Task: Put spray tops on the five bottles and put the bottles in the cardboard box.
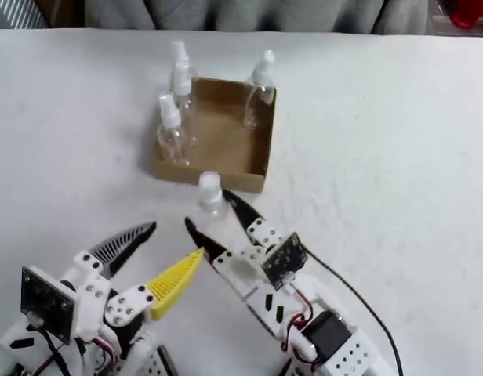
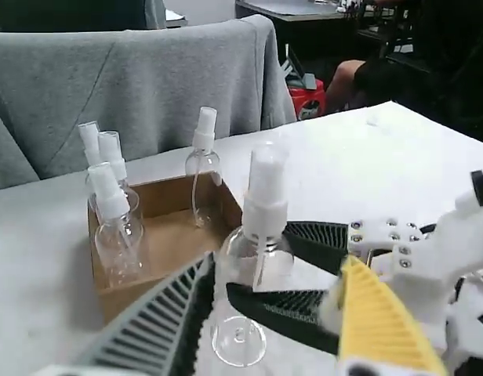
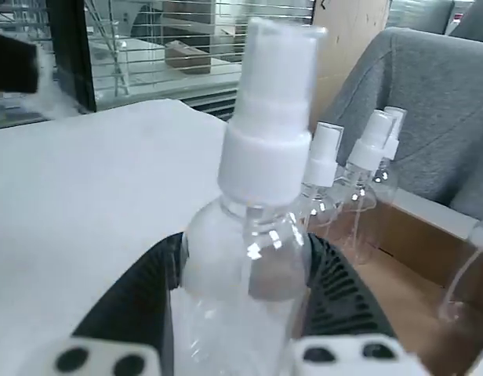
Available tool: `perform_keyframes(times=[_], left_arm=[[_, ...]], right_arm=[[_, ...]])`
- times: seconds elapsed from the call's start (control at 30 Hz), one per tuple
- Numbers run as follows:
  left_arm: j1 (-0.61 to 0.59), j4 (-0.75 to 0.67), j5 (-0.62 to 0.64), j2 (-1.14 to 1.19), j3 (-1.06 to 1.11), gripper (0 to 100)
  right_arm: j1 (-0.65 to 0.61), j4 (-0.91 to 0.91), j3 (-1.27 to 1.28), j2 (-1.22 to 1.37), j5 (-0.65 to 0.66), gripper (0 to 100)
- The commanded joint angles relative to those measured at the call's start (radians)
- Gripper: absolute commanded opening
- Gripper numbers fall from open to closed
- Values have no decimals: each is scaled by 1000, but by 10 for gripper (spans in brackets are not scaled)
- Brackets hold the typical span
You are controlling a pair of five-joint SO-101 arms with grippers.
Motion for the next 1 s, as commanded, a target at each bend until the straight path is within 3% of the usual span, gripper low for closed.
perform_keyframes(times=[0.0,0.13,0.3,0.4,0.53,0.8,0.97], left_arm=[[-5,-9,-5,1,-2,245],[-5,-80,43,1,69,221],[2,-186,69,1,176,11],[4,-233,74,1,252,54],[10,-296,75,1,318,20],[219,-299,68,1,405,20],[246,-307,68,1,471,20]], right_arm=[[58,-45,0,-18,-5,15],[136,-111,2,-12,-5,15],[188,-156,2,-12,-28,15],[200,-170,2,-10,-57,15],[200,-194,2,-8,-61,15],[202,-260,5,-8,-61,15],[252,-321,5,18,-109,15]])
